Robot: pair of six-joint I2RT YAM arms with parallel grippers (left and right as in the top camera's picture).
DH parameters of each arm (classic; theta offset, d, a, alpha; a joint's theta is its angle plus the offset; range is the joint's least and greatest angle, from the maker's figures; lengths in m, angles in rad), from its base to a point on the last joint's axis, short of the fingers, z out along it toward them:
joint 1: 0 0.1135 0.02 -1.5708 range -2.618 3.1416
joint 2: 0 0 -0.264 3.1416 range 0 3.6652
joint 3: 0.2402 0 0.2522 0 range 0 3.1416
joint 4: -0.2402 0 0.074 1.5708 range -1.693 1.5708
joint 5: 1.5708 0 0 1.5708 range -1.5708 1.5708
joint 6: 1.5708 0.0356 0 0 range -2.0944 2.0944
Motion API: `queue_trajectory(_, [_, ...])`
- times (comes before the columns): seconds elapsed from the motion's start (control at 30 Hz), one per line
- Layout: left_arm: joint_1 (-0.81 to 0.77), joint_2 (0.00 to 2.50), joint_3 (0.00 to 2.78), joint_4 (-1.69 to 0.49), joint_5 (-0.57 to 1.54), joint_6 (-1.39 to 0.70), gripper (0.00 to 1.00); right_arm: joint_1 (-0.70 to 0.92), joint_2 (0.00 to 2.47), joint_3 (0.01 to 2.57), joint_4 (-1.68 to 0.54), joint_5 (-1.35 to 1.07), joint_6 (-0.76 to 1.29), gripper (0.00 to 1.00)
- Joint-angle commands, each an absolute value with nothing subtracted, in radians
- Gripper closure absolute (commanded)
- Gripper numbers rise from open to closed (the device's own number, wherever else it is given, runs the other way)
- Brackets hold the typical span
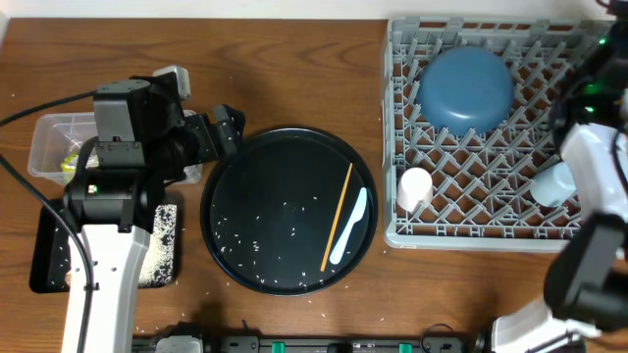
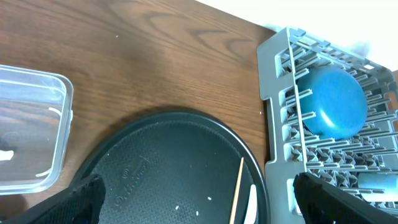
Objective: Sort waste into correct bins and load items into the dishwasher rack
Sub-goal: 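Carry the light-blue bowl with the right gripper to the rack's right side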
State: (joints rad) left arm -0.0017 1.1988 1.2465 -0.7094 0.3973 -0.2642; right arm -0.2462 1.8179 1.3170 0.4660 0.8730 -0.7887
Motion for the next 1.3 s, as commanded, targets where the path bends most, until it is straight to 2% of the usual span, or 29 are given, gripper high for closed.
queue_trajectory(0.0, [0.002,1.195,1.272,-0.709,0.407,-0.259,0.02,-0.255,1.916,1.322,0.580,0.920,-0.947,0.99])
queue_trajectory(0.13, [0.002,1.195,1.272,-0.709,0.407,-0.259,0.02,-0.255,2.021,1.322,0.747,0.910,-1.073,0.99])
queue_trajectory(0.27, [0.002,1.195,1.272,-0.709,0.407,-0.259,0.02,-0.254,2.112,1.322,0.773,0.886,-1.152,0.99])
queue_trajectory(1.27, [0.002,1.195,1.272,-0.709,0.407,-0.259,0.02,-0.300,2.160,1.322,0.736,0.889,-1.100,0.99])
